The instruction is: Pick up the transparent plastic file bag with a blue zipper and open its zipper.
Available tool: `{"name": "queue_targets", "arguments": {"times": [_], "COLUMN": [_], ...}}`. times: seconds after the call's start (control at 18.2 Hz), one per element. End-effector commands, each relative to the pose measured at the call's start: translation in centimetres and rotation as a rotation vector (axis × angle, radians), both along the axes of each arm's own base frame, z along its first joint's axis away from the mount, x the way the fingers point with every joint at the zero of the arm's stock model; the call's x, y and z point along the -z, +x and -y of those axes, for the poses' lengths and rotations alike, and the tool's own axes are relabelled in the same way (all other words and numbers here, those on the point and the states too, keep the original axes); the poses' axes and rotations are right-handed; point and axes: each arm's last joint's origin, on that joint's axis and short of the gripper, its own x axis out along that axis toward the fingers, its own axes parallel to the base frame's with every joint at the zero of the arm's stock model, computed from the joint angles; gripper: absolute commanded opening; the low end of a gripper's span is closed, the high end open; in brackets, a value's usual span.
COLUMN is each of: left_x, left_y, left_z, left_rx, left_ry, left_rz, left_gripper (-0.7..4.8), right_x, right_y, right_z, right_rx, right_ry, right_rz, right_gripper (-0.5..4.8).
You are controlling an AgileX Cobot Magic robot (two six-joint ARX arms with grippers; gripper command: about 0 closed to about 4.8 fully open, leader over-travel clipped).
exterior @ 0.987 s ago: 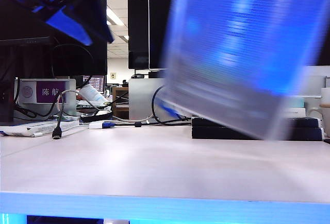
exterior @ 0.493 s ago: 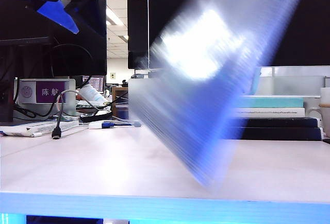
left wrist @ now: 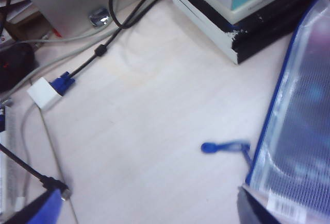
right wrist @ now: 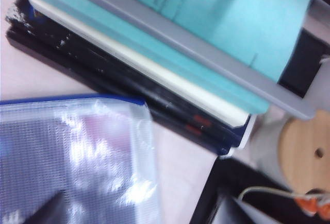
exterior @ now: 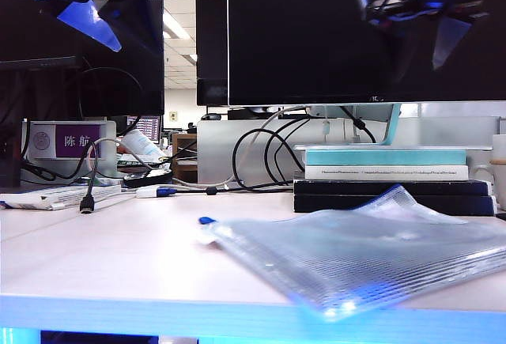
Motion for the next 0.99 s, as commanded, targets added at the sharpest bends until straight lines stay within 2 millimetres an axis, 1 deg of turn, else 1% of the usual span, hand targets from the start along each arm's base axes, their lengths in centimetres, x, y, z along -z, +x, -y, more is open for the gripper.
{"name": "queue_targets", "arguments": {"times": [0.05,0.16,0.22,0.27,0.33,0.44,0.49,0.55,0.6,0.71,0.77,0.93,0.99], "left_x": [-0.6,-0.5,-0.4,-0.2,0.0,0.0,0.0,0.0,0.0,-0.2,-0.5,-1.8,-2.5], "left_y": [0.2,0.5,0.7,0.9,1.2,1.4,1.4,1.3,1.0,0.1,-0.7,-2.6,-3.9], "left_z": [0.0,-0.7,-1.4,-2.2,-3.4,-5.3,-5.9,-6.4,-6.7,-7.0,-7.2,-7.6,-7.9], "left_rx": [0.006,-0.012,-0.032,-0.058,-0.090,-0.148,-0.152,-0.169,-0.184,-0.234,-0.255,-0.320,-0.332], "left_ry": [-0.055,-0.092,-0.121,-0.149,-0.155,-0.193,-0.218,-0.224,-0.215,-0.177,-0.163,-0.177,-0.182], "left_rz": [0.035,0.013,-0.010,-0.038,-0.062,-0.095,-0.112,-0.124,-0.139,-0.159,-0.164,-0.131,-0.083], "left_gripper": [4.79,4.79,4.79,4.79,4.79,4.79,4.79,4.79,4.79,4.79,4.79,4.79,4.79], "right_x": [-2.4,-3.8,-4.6,-5.6,-7.0,-9.0,-9.6,-9.8,-9.8,-9.3,-9.1,-8.0,-7.1], "right_y": [-0.5,-1.7,-2.5,-3.7,-5.5,-8.9,-10.5,-12.1,-14.1,-16.8,-18.3,-21.2,-22.4], "right_z": [0.2,0.9,1.1,1.8,2.8,3.4,3.8,4.1,4.3,4.6,4.9,5.4,5.7], "right_rx": [-0.021,-0.042,-0.048,-0.040,-0.033,-0.038,-0.034,-0.032,-0.025,-0.034,-0.029,0.007,0.016], "right_ry": [0.068,0.141,0.170,0.200,0.254,0.335,0.338,0.335,0.361,0.412,0.408,0.447,0.460], "right_rz": [0.134,0.158,0.170,0.182,0.198,0.229,0.226,0.193,0.109,-0.024,-0.046,-0.015,0.018], "right_gripper": [3.97,3.97,3.96,3.96,3.96,3.96,3.96,3.96,3.95,3.96,3.95,3.96,3.95]}}
